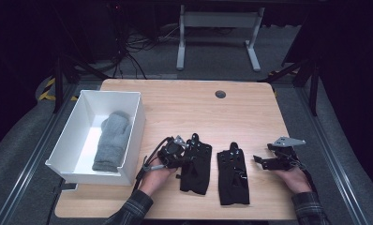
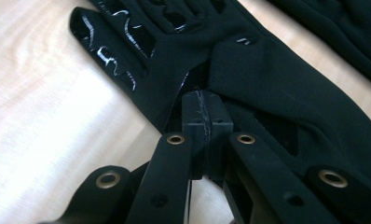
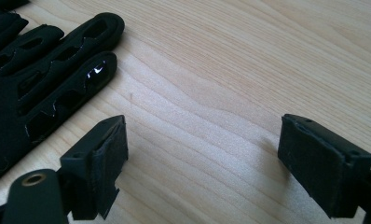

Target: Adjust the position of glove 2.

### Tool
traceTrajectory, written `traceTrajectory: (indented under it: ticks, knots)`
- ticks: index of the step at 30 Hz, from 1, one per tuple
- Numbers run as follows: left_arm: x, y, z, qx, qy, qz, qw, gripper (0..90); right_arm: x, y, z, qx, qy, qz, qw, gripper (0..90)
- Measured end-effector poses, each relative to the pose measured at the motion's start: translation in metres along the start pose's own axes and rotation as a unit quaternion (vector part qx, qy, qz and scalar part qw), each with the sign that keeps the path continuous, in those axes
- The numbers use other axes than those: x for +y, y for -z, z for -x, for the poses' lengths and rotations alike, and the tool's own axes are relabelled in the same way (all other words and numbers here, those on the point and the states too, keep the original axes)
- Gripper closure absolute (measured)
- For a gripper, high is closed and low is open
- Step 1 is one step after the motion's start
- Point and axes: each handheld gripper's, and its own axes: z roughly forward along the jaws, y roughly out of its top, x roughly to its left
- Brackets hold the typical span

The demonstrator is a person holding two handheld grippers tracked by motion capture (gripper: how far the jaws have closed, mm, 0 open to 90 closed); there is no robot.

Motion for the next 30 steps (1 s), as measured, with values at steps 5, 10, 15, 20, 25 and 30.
traceTrajectory:
  ticks: [5,10,15,20,25,30]
  knots:
    - [-0.005,0.005,0.004,-0.003,0.001,0.009,1.0000,84.9,0.000,0.000,-0.001,-0.002,0.001,0.000,1.0000,16.2]
    - [-0.006,0.012,-0.005,0.030,0.020,0.031,0.9989,72.0,0.000,0.000,-0.001,-0.002,0.001,0.000,1.0000,16.1]
    - [-0.008,0.007,-0.008,0.033,0.032,0.028,0.9985,65.5,0.000,0.000,-0.001,-0.002,0.001,0.000,1.0000,16.0]
    - [-0.008,0.002,-0.003,0.046,0.028,0.023,0.9983,64.2,0.000,0.000,-0.001,-0.002,0.001,0.000,1.0000,16.0]
    - [-0.009,0.001,-0.001,0.045,0.028,0.023,0.9983,77.3,0.000,0.000,-0.001,-0.002,0.001,0.000,1.0000,16.0]
    - [-0.007,0.001,-0.002,0.039,0.030,0.023,0.9985,85.8,0.000,0.000,-0.001,-0.002,0.003,0.000,1.0000,16.8]
